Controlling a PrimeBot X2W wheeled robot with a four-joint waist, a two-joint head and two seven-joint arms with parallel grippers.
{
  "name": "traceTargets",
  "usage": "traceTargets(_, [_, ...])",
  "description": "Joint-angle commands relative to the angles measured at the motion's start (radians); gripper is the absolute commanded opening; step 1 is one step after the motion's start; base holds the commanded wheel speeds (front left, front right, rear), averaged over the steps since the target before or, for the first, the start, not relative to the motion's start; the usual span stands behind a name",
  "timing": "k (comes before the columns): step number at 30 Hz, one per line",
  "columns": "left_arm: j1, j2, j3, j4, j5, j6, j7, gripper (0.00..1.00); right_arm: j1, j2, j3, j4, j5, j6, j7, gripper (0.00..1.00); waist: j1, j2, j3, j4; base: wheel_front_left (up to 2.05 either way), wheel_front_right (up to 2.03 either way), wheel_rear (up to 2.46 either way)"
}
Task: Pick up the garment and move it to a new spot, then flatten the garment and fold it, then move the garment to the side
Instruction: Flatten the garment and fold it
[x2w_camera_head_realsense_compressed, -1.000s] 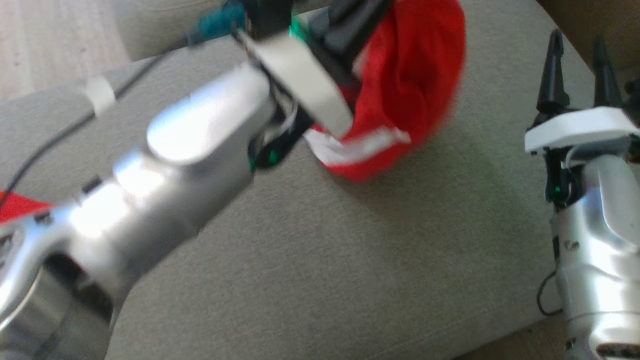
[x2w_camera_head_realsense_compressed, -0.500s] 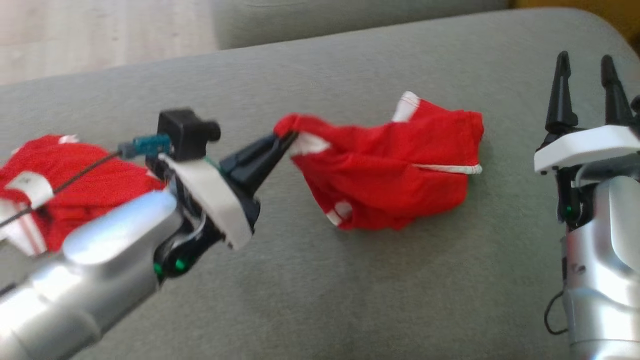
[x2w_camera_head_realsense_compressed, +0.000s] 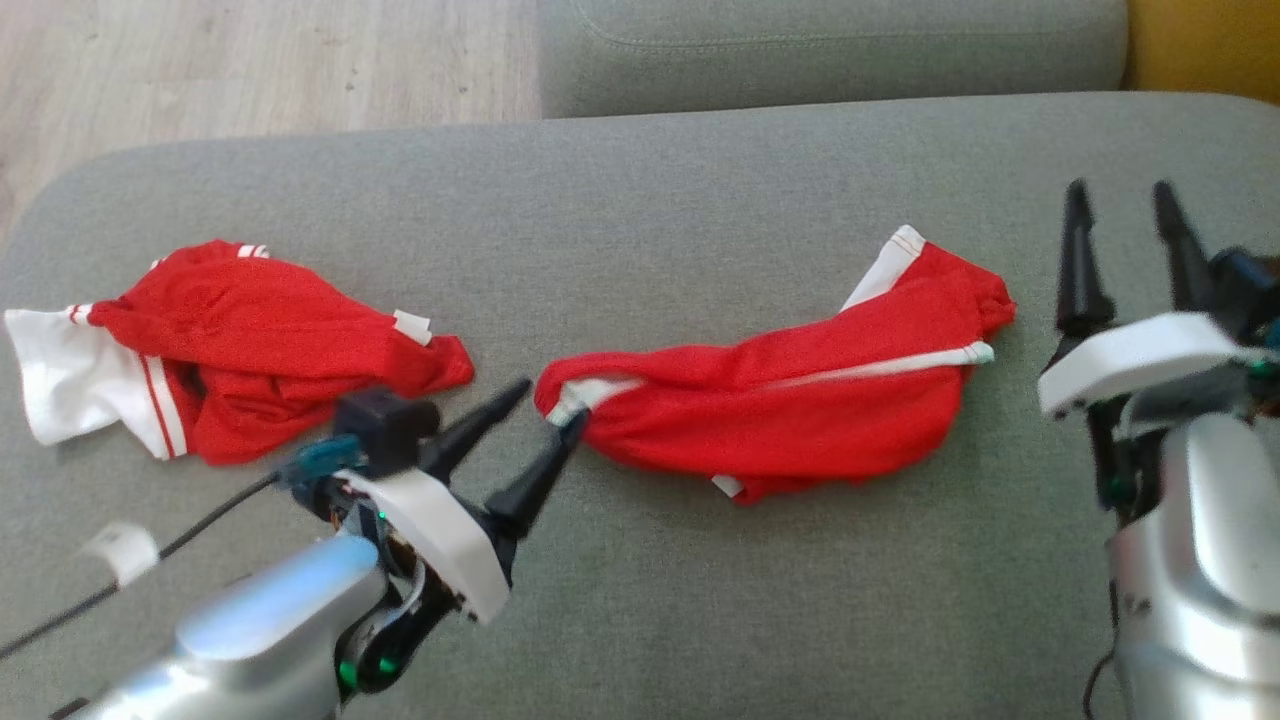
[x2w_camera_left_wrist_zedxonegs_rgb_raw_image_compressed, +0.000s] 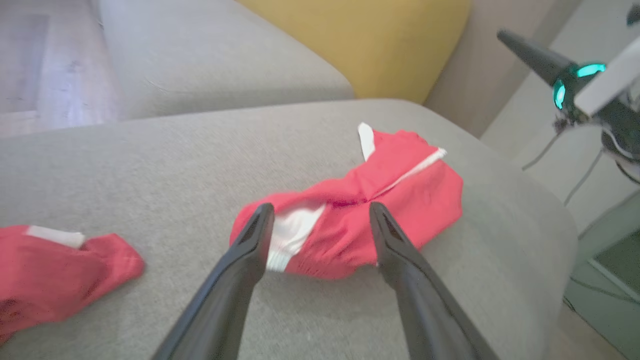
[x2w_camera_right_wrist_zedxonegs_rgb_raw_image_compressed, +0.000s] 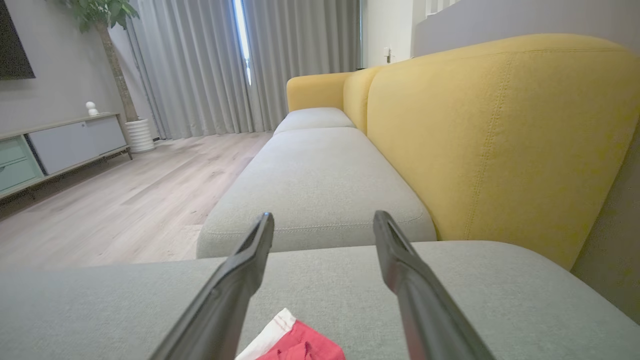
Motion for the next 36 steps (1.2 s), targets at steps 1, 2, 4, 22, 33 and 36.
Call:
traceTargets(1, [-0.031, 0.012, 0.069, -0.006, -0.003, 0.014, -0.039, 1.00, -0.007, 0.009, 0.038, -0.044, 0.007, -0.001, -0.008, 1.00, 0.0000, 0.0000, -0.003, 0.003, 0.00, 0.00, 0.00])
traceTargets(2, [-0.019, 0.005, 0.089, 0.005, -0.012, 0.027, -0.067, 1.00, 0.008, 0.009, 0.049, -0.052, 0.014, -0.001, -0.011, 1.00, 0.0000, 0.0000, -0.005, 0.006, 0.00, 0.00, 0.00])
traceTargets(4, [0.002, -0.006, 0.135, 0.019, -0.024, 0.049, -0.104, 1.00, 0.039, 0.009, 0.071, -0.071, 0.025, -0.001, -0.018, 1.00, 0.0000, 0.0000, -0.008, 0.009, 0.00, 0.00, 0.00])
traceTargets(22, [0.467, -0.270, 0.826, -0.064, 0.321, 0.051, -0.131, 1.00, 0.238, 0.009, 0.066, -0.132, 0.043, -0.001, -0.050, 1.00, 0.0000, 0.0000, -0.008, 0.031, 0.00, 0.00, 0.00])
traceTargets(33, [0.442, -0.349, 0.856, 0.017, 0.401, -0.038, -0.131, 1.00, 0.115, 0.010, 0.031, 0.046, -0.010, -0.001, 0.036, 1.00, 0.0000, 0.0000, 0.051, 0.066, 0.00, 0.00, 0.00])
traceTargets(36, [0.435, -0.364, 0.859, 0.040, 0.414, -0.055, -0.131, 1.00, 0.085, 0.010, 0.029, 0.110, -0.037, -0.001, 0.029, 1.00, 0.0000, 0.0000, 0.061, 0.073, 0.00, 0.00, 0.00])
